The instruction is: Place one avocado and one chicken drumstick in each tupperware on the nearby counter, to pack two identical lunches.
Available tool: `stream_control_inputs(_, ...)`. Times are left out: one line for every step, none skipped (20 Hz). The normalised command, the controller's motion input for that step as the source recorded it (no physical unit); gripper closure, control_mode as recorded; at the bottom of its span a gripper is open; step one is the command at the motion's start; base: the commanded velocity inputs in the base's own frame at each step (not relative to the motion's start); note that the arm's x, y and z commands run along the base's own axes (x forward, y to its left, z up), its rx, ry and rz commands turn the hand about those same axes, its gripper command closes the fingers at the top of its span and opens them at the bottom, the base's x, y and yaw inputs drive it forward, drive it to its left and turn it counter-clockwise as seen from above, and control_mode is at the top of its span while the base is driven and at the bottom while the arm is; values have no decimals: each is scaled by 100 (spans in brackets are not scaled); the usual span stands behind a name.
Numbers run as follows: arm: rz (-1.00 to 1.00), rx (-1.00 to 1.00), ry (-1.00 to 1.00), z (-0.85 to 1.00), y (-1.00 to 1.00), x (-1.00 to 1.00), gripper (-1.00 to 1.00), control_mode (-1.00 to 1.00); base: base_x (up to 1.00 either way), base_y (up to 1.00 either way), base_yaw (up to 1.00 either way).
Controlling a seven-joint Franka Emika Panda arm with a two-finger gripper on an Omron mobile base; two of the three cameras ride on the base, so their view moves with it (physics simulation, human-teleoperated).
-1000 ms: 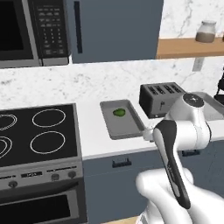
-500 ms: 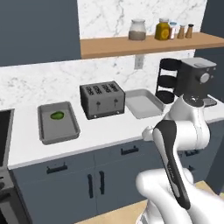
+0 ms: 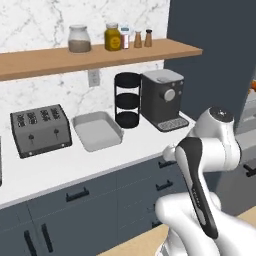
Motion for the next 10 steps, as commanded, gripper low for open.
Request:
stream_control_inputs(0, 0, 0, 0, 0, 0, -100, 100, 0, -78, -2)
stream_control_inputs(0, 0, 0, 0, 0, 0, -100, 100, 0, -75, 0)
stream_control_inputs(0, 0, 0, 0, 0, 0, -100, 100, 0, -69, 0)
stream_control_inputs(0, 0, 0, 0, 0, 0, -100, 100, 0, -61, 7)
stream_control_inputs(0, 0, 0, 0, 0, 0, -100, 100, 0, -61, 11)
stream_control_inputs(0, 0, 0, 0, 0, 0, -100, 100, 0, -66, 17)
stream_control_inputs(0, 0, 0, 0, 0, 0, -100, 100, 0, -64, 25)
stream_control_inputs(0, 0, 0, 0, 0, 0, -100, 100, 0, -66, 31)
stream_control_inputs(0, 0, 0, 0, 0, 0, -100, 100, 0, -73, 31)
stream_control_inputs(0, 0, 0, 0, 0, 0, -100, 100, 0, -81, 33)
